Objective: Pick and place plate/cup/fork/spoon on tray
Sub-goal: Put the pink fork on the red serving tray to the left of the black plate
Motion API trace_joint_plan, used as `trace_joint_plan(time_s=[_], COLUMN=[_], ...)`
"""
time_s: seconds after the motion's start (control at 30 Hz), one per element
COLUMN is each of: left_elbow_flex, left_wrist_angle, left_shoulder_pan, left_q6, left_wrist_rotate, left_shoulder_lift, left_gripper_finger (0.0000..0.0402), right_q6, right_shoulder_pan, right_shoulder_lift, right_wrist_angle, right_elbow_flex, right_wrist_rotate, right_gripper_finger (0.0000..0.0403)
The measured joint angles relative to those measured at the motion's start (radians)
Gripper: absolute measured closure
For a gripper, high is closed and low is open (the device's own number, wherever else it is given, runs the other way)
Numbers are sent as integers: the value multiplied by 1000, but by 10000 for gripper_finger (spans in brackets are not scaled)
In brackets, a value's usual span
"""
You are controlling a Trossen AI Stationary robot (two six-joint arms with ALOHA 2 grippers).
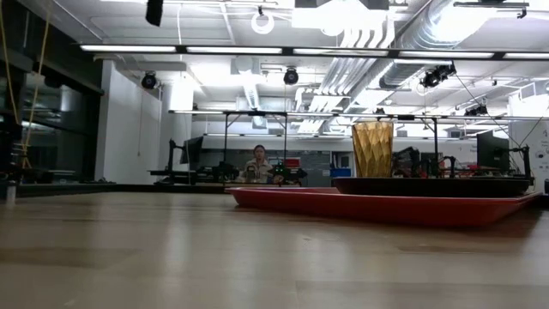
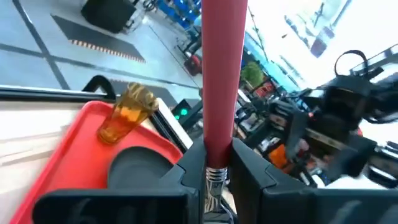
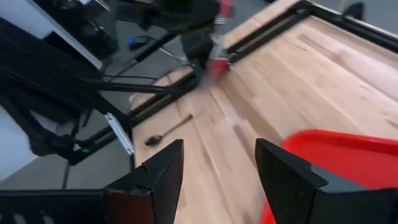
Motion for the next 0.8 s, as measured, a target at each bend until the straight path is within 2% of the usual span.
trace_joint_plan(time_s=[0.1, 0.23, 0.4, 0.6, 0.8], left_elbow_flex=[0, 10, 83, 151, 183], left_wrist_angle=[5, -1, -23, -70, -70], left_shoulder_pan=[19, 43, 54, 54, 53], left_q6=[-23, -60, 28, 117, 125], left_wrist_rotate=[-1, -14, -55, -104, -121], left_shoulder_lift=[25, 50, 106, 180, 230], left_gripper_finger=[365, 365, 365, 365, 365], right_q6=[0, 36, 107, 132, 156], right_shoulder_pan=[17, 20, 3, -17, -46], right_shoulder_lift=[64, 180, 302, 342, 342], right_wrist_angle=[71, 159, 247, 315, 312], right_elbow_flex=[0, 0, 0, 0, 0], right_wrist_rotate=[45, 166, 311, 381, 384], right_gripper_finger=[213, 213, 213, 213, 213])
